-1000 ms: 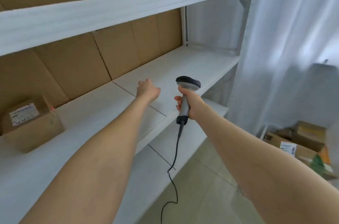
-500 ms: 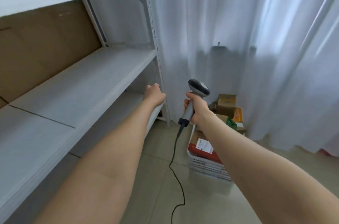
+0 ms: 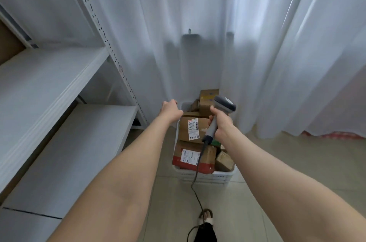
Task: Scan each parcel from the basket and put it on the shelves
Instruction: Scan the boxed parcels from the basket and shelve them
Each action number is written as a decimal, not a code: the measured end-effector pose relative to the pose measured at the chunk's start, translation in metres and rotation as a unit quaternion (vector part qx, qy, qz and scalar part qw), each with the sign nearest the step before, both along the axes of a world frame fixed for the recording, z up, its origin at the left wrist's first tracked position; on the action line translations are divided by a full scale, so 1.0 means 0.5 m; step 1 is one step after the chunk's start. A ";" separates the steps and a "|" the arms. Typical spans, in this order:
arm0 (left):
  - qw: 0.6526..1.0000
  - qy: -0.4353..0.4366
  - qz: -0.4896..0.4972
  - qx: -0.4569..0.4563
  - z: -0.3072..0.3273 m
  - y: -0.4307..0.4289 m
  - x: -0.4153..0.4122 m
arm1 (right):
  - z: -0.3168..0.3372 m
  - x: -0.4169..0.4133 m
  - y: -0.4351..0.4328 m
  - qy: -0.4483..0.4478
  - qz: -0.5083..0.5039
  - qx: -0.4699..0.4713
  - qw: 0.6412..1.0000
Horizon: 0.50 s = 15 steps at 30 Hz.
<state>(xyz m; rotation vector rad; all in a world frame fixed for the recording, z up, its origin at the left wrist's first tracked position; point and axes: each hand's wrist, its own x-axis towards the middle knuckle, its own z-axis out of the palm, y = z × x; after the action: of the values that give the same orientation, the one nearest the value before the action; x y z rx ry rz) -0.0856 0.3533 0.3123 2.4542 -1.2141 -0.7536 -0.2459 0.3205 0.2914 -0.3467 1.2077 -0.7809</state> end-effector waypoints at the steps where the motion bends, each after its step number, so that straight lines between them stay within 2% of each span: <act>1: 1.000 0.007 -0.001 0.007 -0.018 -0.028 0.006 | -0.018 0.002 -0.028 0.017 -0.001 0.007 1.000; 7: 0.997 0.042 0.003 0.058 -0.146 -0.173 0.039 | -0.139 0.026 -0.186 0.109 0.035 0.039 0.993; 15: 0.987 0.065 0.019 0.147 -0.326 -0.283 0.052 | -0.308 0.015 -0.302 0.164 0.031 0.116 0.979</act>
<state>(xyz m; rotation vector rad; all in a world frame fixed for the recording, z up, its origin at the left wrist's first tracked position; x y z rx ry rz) -0.0597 0.2117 0.1491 2.5984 -1.0702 -1.1343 -0.2386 0.1695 0.1374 -0.3277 1.5743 -0.5332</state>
